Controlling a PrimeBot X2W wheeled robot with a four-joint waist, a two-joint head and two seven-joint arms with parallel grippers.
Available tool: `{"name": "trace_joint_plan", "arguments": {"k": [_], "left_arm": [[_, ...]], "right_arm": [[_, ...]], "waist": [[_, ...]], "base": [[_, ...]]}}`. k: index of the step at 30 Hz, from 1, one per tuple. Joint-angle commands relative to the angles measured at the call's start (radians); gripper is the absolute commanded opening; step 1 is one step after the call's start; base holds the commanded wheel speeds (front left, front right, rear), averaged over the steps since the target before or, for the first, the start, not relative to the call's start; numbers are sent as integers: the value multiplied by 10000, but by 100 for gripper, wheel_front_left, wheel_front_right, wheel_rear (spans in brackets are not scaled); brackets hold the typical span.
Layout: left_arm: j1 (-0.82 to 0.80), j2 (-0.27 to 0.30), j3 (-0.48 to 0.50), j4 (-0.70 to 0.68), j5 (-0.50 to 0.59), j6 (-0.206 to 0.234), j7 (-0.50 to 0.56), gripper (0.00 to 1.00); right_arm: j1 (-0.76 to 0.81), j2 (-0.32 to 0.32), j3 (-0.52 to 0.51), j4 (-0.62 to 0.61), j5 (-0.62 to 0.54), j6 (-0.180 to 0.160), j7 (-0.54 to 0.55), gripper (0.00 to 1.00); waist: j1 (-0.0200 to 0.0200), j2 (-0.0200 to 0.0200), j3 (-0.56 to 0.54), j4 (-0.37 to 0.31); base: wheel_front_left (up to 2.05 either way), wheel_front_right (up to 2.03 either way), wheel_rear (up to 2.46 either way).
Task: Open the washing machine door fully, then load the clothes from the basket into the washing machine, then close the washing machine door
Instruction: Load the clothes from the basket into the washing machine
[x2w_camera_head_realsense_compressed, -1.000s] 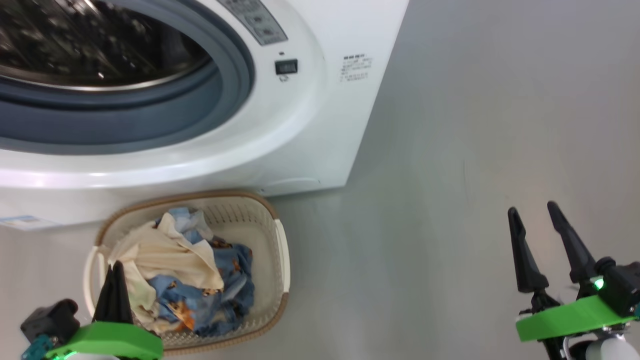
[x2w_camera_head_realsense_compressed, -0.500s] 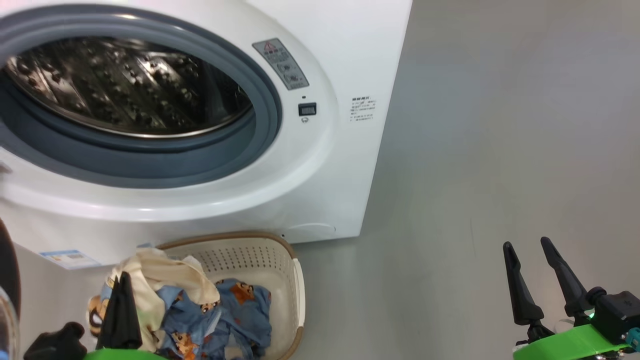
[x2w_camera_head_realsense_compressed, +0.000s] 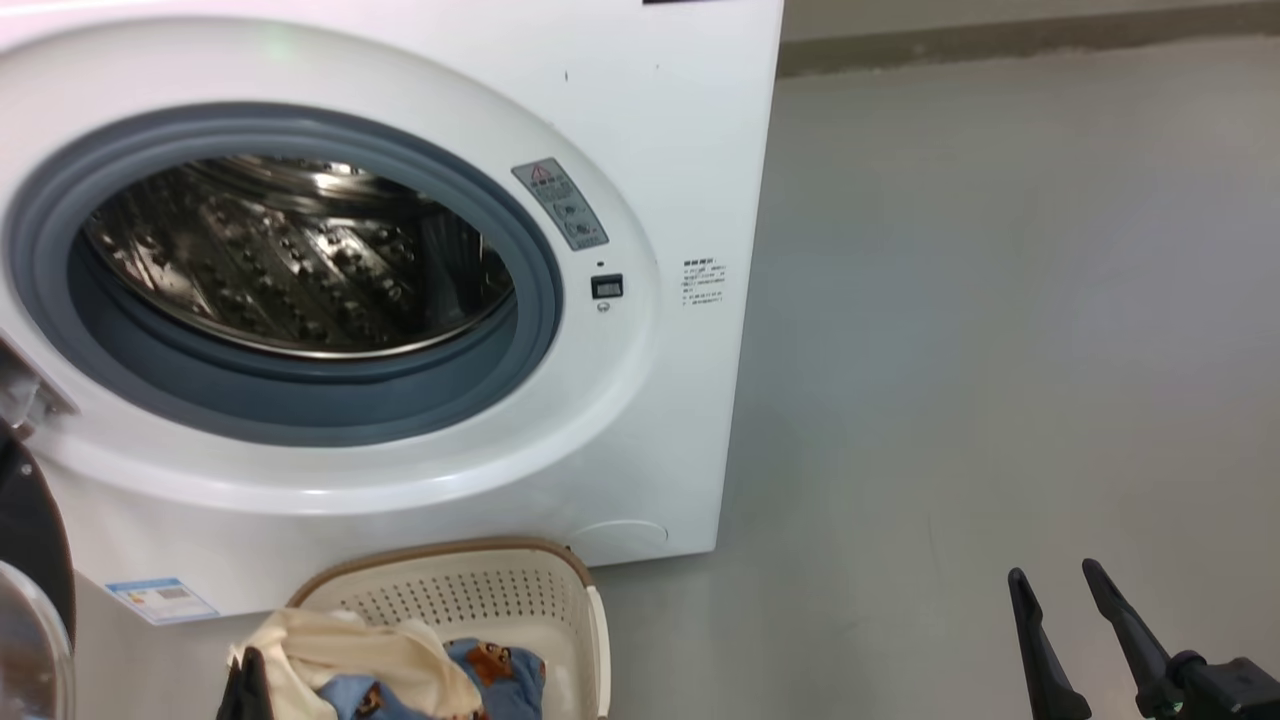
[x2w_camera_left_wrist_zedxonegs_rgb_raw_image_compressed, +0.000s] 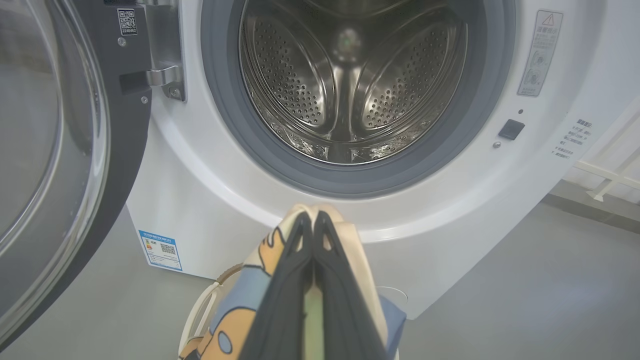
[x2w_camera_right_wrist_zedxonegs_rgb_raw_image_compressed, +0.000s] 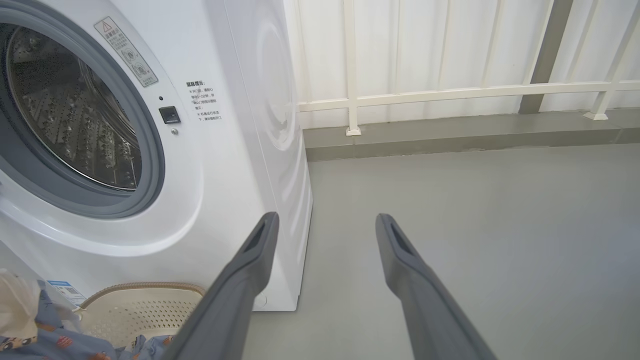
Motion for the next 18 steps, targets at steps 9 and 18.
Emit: {"name": "trace_joint_plan", "arguments": {"k": [9, 18], "left_arm": [[238, 93, 181, -752, 71, 173, -133, 0], [353, 93, 136, -971, 211, 115, -133, 0]], "right_arm": [[219, -112, 155, -259, -170, 14, -48, 100], [363, -59, 102, -216, -200, 14, -48, 100]], "waist": [[0, 0, -588, 5], [0, 0, -732, 183]], "base": [[0, 0, 0], [0, 0, 0]]}}
